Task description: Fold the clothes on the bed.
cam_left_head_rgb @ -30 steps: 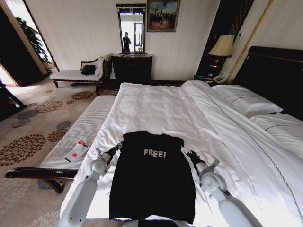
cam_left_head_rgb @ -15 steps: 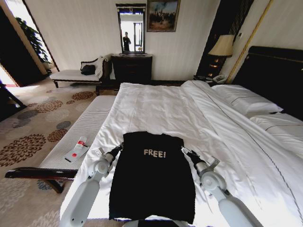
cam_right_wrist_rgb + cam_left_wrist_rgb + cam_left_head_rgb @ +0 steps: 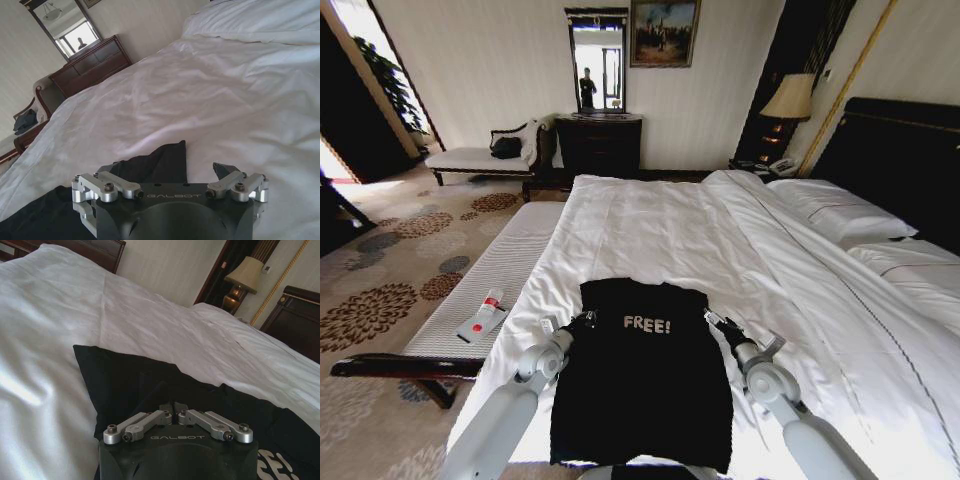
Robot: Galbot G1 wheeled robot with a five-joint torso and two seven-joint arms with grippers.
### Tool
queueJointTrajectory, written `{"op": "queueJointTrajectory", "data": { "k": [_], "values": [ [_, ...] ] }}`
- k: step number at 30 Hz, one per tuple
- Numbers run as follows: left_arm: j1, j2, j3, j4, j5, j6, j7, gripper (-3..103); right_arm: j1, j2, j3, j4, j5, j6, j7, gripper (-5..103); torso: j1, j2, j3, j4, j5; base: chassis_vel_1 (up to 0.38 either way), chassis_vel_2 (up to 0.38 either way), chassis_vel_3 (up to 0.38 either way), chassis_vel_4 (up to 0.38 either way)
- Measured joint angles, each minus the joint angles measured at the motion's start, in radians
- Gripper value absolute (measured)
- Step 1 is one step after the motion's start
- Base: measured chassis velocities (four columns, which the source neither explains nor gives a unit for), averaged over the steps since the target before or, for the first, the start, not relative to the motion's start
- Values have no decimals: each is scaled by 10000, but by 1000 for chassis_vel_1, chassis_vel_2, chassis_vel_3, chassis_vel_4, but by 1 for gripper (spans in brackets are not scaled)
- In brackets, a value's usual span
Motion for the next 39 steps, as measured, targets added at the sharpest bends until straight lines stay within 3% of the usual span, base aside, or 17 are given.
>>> {"op": "queueJointTrajectory", "data": {
  "k": [21, 25, 31, 34, 36, 39],
  "values": [
    [248, 401, 237, -386, 240, -81, 33, -2, -89, -4, 116, 64, -24, 2, 8, 100, 0, 1, 0, 0, 0, 0, 0, 0, 0],
    [402, 396, 144, -608, 500, -11, -203, 19, -77, -3, 134, 50, -24, 2, 12, 100, 0, 0, 0, -1, 0, 0, 0, 0, 0],
    [732, 451, -260, -1133, 705, 151, -242, 34, -107, 41, 124, 50, -36, 2, 17, 100, 0, 0, 0, 0, -1, 0, 0, 0, 0],
    [1098, 550, -709, -1796, 425, 330, -267, 51, -114, 47, 114, 60, -47, 2, 23, 100, 0, 0, 0, 1, 0, 0, 0, 0, 0],
    [1222, 588, -853, -2000, 305, 376, -304, 51, -113, 48, 111, 69, -47, 2, 30, 100, 0, 1, 0, 0, 0, 0, 0, 0, 0],
    [1558, 592, -1387, -2658, -160, 497, -429, 67, -97, 48, 101, 90, -44, -2, 66, 100, 0, 0, 0, 0, 0, 0, 0, 0, 0]
  ]
}}
